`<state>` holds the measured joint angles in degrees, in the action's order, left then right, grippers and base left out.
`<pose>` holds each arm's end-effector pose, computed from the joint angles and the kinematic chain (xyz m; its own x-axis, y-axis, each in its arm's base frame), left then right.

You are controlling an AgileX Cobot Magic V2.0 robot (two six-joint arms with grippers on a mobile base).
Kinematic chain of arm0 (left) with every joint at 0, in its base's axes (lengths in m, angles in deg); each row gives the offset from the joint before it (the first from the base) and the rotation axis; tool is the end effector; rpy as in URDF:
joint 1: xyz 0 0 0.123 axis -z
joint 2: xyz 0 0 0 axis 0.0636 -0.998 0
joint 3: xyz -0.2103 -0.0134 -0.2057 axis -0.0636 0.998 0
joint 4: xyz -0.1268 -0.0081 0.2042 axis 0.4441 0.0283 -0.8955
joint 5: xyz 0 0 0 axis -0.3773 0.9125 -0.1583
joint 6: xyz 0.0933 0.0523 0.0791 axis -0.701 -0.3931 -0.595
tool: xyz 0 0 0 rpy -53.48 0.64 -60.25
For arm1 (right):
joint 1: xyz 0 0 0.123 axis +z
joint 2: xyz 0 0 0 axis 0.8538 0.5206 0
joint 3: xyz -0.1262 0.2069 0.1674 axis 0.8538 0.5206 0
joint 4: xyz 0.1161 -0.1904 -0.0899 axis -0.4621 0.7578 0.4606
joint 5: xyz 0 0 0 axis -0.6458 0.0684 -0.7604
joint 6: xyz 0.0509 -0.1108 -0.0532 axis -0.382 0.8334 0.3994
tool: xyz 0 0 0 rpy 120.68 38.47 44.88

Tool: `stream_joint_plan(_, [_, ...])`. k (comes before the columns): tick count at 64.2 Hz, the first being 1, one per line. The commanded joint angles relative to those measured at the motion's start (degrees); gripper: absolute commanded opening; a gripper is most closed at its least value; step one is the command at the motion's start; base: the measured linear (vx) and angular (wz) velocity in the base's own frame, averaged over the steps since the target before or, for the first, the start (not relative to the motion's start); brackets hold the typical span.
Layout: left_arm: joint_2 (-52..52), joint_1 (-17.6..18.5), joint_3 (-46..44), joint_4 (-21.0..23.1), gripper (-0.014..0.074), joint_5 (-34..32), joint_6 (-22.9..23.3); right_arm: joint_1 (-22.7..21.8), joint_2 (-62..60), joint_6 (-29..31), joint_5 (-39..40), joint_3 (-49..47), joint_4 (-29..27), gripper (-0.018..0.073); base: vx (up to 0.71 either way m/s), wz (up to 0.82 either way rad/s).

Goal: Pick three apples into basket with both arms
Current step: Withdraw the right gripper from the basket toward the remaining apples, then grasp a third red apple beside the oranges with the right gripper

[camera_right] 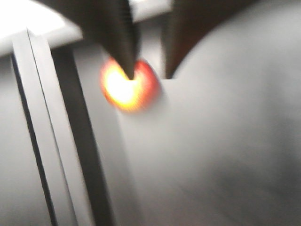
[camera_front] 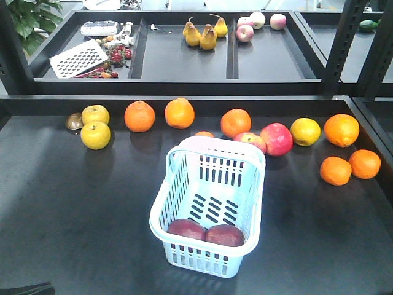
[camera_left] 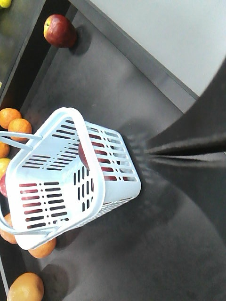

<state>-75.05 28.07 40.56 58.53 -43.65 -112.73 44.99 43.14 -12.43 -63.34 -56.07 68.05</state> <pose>0.0692 -0.0817 0.2422 -0.3929 0.2198 -0.8929 0.6823 0.7207 -0.1228 0.2092 -0.0688 0.2490 -0.9215 0.1978 -0.3342 0.2536 0.9582 -0.1322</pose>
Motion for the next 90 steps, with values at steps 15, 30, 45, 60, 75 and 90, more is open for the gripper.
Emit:
stream_joint_plan(15, [-0.4,0.0,-1.4,2.0,-0.0006,-3.2,0.3,-12.5,11.3,7.0,0.0,-1.4,-5.8,0.0731,0.0,0.0])
stream_joint_plan(30, [-0.4,0.0,-1.4,2.0,-0.0006,-3.2,0.3,-12.5,18.5,8.5,4.0,-1.4,-5.8,0.0708,0.0,0.0])
stream_joint_plan(45, [-0.4,0.0,-1.4,2.0,-0.0006,-3.2,0.3,-12.5,24.2,9.9,5.4,-1.4,-5.1,0.0652,0.0,0.0])
stream_joint_plan(60, [-0.4,0.0,-1.4,2.0,-0.0006,-3.2,0.3,-12.5,29.4,9.9,7.4,-1.4,-2.4,0.0611,0.0,0.0])
stream_joint_plan(75, [-0.4,0.0,-1.4,2.0,-0.0006,-3.2,0.3,-12.5,33.0,9.9,9.5,-1.4,-1.7,0.0597,0.0,0.0])
stream_joint_plan(90, [-0.4,0.0,-1.4,2.0,-0.0006,-3.2,0.3,-12.5,37.0,9.9,9.7,-1.4,-1.7,0.0592,0.0,0.0])
